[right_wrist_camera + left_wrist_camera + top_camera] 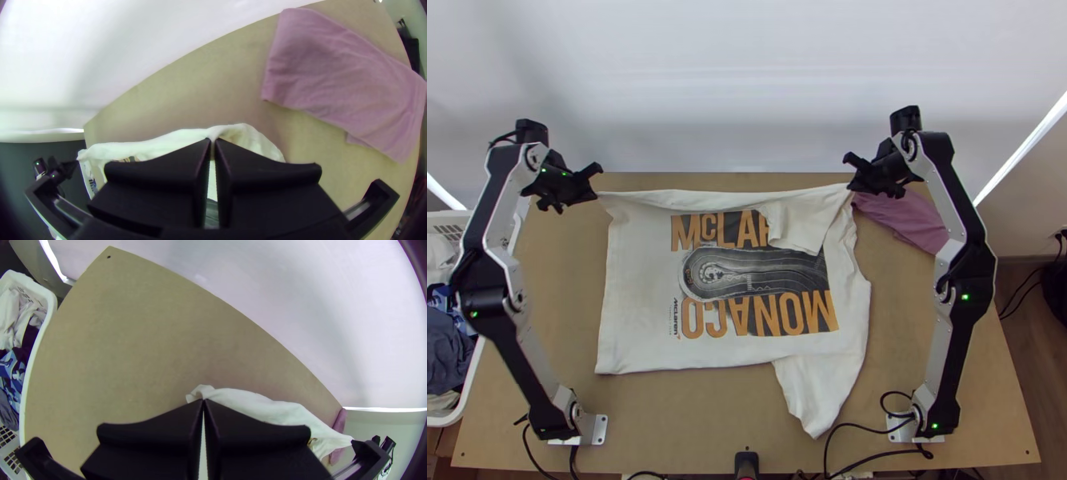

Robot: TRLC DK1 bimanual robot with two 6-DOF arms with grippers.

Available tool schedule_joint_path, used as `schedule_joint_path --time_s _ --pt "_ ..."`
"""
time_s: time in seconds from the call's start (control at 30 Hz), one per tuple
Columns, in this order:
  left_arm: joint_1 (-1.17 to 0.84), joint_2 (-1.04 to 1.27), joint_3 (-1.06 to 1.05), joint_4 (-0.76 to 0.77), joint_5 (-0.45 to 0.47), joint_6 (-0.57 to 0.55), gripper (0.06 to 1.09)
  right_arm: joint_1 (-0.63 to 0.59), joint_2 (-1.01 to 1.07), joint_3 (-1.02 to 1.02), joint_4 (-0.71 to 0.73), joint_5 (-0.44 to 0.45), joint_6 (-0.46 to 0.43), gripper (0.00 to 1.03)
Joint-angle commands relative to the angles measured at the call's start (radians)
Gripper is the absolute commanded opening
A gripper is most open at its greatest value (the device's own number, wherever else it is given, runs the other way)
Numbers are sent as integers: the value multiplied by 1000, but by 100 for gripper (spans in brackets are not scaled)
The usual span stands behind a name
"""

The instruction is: Fold the t-shirt

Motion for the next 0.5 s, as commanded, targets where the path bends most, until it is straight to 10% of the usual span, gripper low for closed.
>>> schedule_joint_path --time_s 0.0,0.47 --pt "-2 -79 -118 14 23 17 10 -9 -69 -57 -27 17 -29 3" --pt "22 -301 -546 185 43 63 10 14 -259 -392 57 86 -70 3"
